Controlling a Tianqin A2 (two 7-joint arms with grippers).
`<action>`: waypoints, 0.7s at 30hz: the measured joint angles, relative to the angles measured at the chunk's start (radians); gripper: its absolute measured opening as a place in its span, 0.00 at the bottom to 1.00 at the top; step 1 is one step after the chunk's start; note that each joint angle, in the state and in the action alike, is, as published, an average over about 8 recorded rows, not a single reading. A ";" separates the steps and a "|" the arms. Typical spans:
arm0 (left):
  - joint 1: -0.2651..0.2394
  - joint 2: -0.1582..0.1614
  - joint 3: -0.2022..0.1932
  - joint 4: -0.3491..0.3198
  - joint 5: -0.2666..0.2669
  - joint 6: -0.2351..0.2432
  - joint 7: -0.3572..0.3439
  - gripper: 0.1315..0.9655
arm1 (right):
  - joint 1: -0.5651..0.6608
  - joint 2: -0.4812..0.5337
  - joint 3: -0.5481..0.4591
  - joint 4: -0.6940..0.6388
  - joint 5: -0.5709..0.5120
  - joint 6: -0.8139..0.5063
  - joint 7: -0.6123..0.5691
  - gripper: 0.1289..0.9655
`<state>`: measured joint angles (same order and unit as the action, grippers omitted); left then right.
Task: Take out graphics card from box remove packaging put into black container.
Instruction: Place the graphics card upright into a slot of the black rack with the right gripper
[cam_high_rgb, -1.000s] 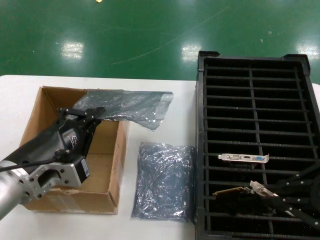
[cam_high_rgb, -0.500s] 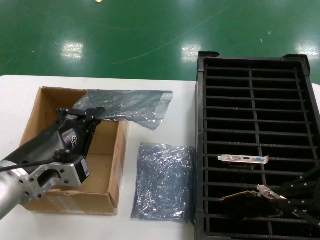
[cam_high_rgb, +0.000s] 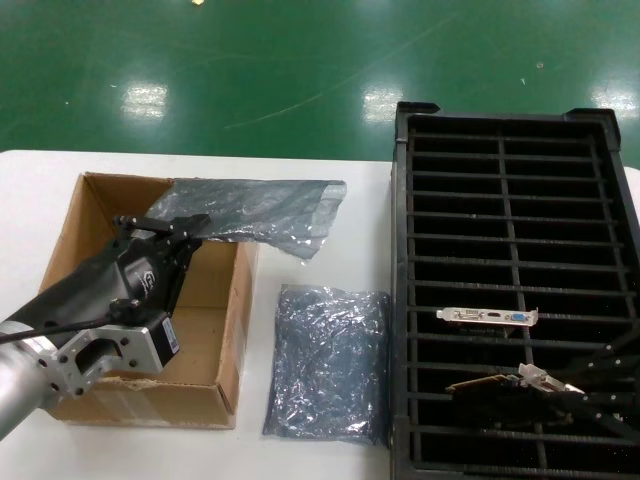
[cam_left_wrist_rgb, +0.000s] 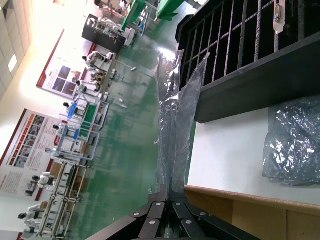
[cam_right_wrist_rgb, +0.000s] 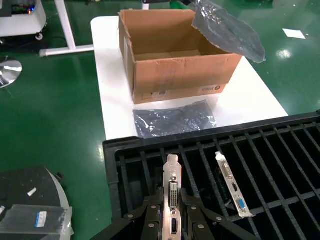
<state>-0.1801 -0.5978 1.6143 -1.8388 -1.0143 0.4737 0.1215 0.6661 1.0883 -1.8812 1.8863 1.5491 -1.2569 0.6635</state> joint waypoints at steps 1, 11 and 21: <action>0.000 0.000 0.000 0.000 0.000 0.000 0.000 0.01 | 0.000 -0.001 -0.001 -0.001 -0.003 0.000 -0.001 0.07; 0.000 0.000 0.000 0.000 0.000 0.000 0.000 0.01 | 0.000 -0.031 -0.015 -0.027 -0.045 0.015 -0.022 0.07; 0.000 0.000 0.000 0.000 0.000 0.000 0.000 0.01 | -0.005 -0.037 -0.022 -0.034 -0.086 0.016 -0.036 0.07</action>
<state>-0.1801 -0.5978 1.6144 -1.8388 -1.0143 0.4737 0.1215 0.6607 1.0517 -1.9037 1.8520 1.4629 -1.2412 0.6274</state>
